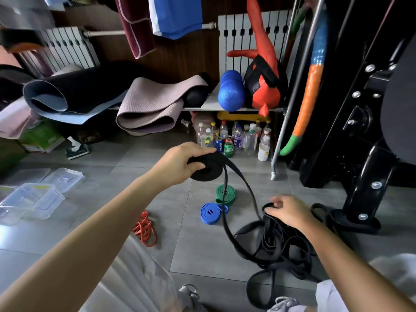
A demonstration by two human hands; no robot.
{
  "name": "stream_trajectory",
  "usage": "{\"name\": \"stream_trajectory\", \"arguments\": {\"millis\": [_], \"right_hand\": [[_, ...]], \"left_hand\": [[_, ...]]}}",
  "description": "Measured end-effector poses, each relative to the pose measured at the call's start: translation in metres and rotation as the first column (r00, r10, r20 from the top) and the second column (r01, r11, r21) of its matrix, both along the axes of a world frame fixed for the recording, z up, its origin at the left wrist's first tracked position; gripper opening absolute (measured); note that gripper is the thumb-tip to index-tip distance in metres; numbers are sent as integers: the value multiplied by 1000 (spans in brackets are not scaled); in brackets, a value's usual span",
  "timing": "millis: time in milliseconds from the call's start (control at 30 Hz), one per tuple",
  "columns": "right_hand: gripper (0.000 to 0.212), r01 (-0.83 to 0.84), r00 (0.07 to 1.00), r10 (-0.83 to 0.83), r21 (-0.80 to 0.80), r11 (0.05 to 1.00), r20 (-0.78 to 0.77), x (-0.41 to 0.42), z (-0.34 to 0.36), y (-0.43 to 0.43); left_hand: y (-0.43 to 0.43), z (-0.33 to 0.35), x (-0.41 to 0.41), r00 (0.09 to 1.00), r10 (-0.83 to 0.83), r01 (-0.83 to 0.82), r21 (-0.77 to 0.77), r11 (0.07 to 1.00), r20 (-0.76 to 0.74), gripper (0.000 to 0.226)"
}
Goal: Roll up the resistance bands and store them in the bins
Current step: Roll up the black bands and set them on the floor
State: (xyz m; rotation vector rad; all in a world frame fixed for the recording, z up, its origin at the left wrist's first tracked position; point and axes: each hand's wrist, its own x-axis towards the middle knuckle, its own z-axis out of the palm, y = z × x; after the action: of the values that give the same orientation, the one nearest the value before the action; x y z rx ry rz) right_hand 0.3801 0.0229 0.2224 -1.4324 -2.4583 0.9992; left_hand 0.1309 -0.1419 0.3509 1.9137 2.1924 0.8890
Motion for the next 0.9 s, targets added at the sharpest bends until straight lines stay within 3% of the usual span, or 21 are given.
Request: {"name": "stream_trajectory", "arguments": {"millis": [100, 167, 233, 433, 600, 800, 900], "right_hand": [[35, -105, 938, 70, -86, 991, -339, -16, 26, -16], [27, -193, 812, 44, -197, 961, -581, -29, 43, -25], [30, -262, 707, 9, -250, 932, -707, -39, 51, -28], [41, -278, 671, 115, -104, 955, -733, -46, 54, -31], [38, -351, 602, 105, -144, 925, -792, -51, 59, -35], [36, -282, 629, 128, -72, 957, -766, -48, 77, -25], [32, -321, 630, 125, -111, 940, -767, -46, 79, -27]], "left_hand": [[8, -7, 19, 996, -88, 88, -12, 996, 1, 49], [11, -12, 28, 992, -123, 123, -33, 992, 9, 49], [13, -15, 32, 992, -128, 128, -51, 990, 11, 49], [3, -11, 32, 989, -99, 97, 21, 995, 114, 50], [-5, -6, 33, 970, -50, 35, 65, 997, 236, 68], [-7, -6, 40, 944, -49, 17, 100, 995, 326, 68], [-4, -5, 46, 885, -69, -22, 190, 982, 460, 60]]}}
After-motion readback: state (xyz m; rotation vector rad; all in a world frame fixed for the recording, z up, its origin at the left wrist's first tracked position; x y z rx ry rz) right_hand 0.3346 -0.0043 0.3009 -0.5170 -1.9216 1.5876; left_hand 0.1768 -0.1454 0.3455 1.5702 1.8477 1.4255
